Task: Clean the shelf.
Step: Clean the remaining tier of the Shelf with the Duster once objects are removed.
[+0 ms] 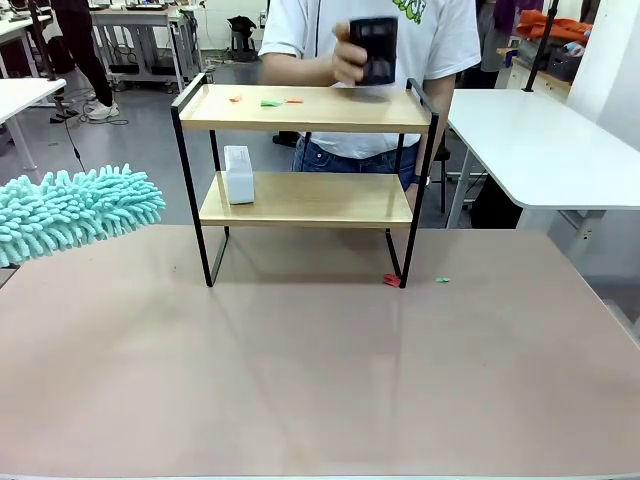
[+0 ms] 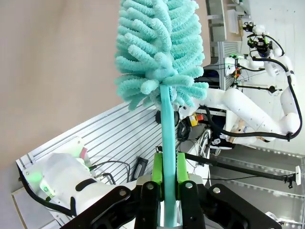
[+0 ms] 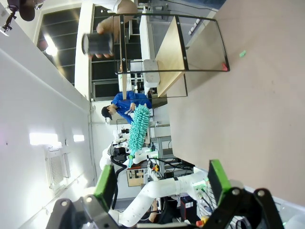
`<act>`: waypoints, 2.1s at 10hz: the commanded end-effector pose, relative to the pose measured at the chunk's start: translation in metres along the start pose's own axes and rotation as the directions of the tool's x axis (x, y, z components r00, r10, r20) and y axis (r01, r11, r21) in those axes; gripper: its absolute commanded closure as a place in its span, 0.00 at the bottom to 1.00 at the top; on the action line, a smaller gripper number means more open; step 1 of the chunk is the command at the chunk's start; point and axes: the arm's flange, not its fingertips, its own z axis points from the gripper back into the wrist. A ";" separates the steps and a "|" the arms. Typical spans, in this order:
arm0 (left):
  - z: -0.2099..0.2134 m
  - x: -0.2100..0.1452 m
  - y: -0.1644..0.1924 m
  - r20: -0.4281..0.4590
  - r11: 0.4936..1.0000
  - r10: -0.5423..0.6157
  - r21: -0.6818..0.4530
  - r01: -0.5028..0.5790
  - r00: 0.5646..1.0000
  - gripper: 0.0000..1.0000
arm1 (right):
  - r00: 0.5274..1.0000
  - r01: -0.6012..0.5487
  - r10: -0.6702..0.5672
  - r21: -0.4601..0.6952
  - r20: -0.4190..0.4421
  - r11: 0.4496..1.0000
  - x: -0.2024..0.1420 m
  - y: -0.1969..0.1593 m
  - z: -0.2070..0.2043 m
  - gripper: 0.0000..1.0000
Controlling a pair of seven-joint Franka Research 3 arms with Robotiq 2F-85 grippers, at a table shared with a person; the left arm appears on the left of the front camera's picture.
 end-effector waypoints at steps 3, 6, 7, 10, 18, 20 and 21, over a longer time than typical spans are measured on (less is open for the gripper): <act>0.001 -0.002 -0.002 0.002 1.000 -0.014 -0.023 0.014 1.000 0.88 | 1.000 -0.027 0.027 0.019 0.004 0.999 0.002 0.002 0.000 0.00; 0.008 -0.006 -0.019 0.070 0.998 0.021 0.056 -0.025 0.997 0.88 | 1.000 -0.027 0.027 0.019 0.004 0.999 0.002 0.002 0.000 0.00; 0.029 -0.015 -0.046 0.129 0.997 0.010 0.079 -0.020 0.992 0.88 | 1.000 -0.027 0.027 0.019 0.004 0.999 0.002 0.002 0.000 0.00; 0.103 -0.050 -0.129 0.305 0.987 -0.120 0.139 0.081 0.945 0.88 | 1.000 -0.027 0.027 0.019 0.004 0.999 0.002 0.002 0.000 0.00; -0.015 0.115 -0.289 0.302 0.949 -0.174 0.305 0.078 0.937 1.00 | 1.000 -0.027 0.027 0.019 0.004 0.999 0.002 0.002 0.000 0.00; -0.003 0.105 -0.279 0.223 0.946 -0.228 0.280 0.162 0.948 1.00 | 1.000 -0.027 0.027 0.019 0.004 0.999 0.002 0.002 0.000 0.00; -0.003 0.105 -0.279 0.223 0.946 -0.228 0.280 0.162 0.948 1.00 | 1.000 -0.027 0.027 0.019 0.004 0.999 0.002 0.002 0.000 0.00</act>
